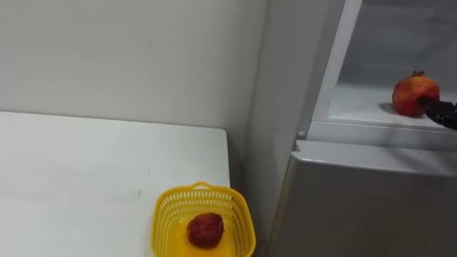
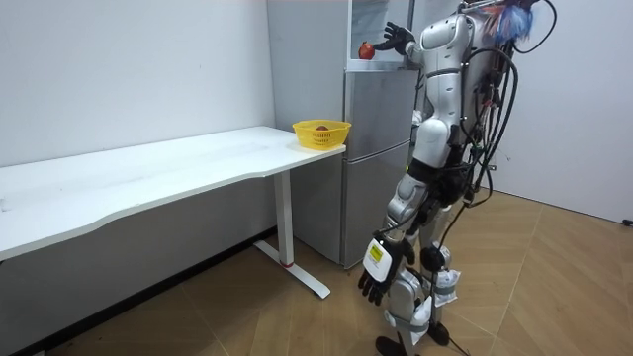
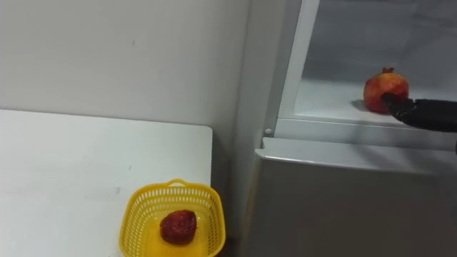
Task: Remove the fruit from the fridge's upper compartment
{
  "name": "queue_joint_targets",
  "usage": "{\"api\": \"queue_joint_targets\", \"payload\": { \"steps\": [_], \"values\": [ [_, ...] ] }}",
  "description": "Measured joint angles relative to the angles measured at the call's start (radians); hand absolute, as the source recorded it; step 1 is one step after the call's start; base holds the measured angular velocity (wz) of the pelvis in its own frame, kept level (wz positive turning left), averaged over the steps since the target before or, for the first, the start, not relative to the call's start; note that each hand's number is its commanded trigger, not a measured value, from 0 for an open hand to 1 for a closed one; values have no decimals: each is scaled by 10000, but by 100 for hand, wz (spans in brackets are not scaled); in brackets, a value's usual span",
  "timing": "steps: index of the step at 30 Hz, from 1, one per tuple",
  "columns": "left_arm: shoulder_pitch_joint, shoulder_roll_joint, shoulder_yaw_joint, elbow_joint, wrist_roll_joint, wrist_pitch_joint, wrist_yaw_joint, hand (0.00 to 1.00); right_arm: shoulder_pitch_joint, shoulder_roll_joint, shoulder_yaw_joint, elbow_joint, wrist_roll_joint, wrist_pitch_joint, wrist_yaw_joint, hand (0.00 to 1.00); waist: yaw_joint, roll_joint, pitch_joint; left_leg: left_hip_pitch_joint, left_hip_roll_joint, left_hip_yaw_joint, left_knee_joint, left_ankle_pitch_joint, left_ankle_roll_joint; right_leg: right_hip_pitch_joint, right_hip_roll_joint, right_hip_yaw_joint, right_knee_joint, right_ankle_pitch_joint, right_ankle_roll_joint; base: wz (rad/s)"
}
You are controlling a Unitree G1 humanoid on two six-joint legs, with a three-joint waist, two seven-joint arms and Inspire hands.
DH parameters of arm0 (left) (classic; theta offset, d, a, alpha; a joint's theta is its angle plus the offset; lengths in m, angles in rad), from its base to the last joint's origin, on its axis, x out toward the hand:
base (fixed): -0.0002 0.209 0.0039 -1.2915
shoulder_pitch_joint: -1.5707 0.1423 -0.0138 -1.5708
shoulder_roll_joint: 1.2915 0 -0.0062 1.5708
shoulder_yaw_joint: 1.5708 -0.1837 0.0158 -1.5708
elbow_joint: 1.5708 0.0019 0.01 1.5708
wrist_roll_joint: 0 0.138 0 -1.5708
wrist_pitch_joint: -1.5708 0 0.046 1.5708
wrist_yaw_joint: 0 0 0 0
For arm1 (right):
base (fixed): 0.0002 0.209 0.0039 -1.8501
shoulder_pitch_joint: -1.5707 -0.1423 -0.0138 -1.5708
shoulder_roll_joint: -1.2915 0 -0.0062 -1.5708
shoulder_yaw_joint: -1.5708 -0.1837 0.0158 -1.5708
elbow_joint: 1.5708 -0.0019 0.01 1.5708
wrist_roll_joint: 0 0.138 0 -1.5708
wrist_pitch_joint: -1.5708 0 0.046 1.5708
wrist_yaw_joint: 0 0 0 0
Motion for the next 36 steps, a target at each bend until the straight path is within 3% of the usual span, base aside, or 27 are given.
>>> {"api": "queue_joint_targets", "payload": {
  "steps": [2,5,13,20,36],
  "values": [
    [37,36,-1,-53,10,3,-3,0,-70,-73,57,57,14,19,61,0,-16,-43,-19,-52,-16,-3,4,-2,7,-7,-27,-39,4,-11,3,2],
    [179,225,11,-330,15,6,-25,0,-94,-129,55,382,177,76,295,0,-18,-198,-109,16,-16,-10,-3,6,11,2,-2,-72,40,-25,-10,1],
    [264,349,346,-422,20,241,-153,0,-637,-151,67,905,225,456,548,0,-27,-270,-69,47,-35,-64,-23,18,33,4,-19,-86,66,-26,-6,0],
    [444,400,390,-422,83,314,-198,0,-836,-558,384,1516,217,506,608,0,15,-373,-17,61,-42,-111,-115,25,25,14,-16,-102,46,-31,3,2],
    [452,402,396,-398,193,472,-189,0,-836,-571,461,2018,312,557,989,0,220,-370,-22,95,-34,-118,-156,25,23,85,-20,-201,60,-33,6,0]
  ]
}}
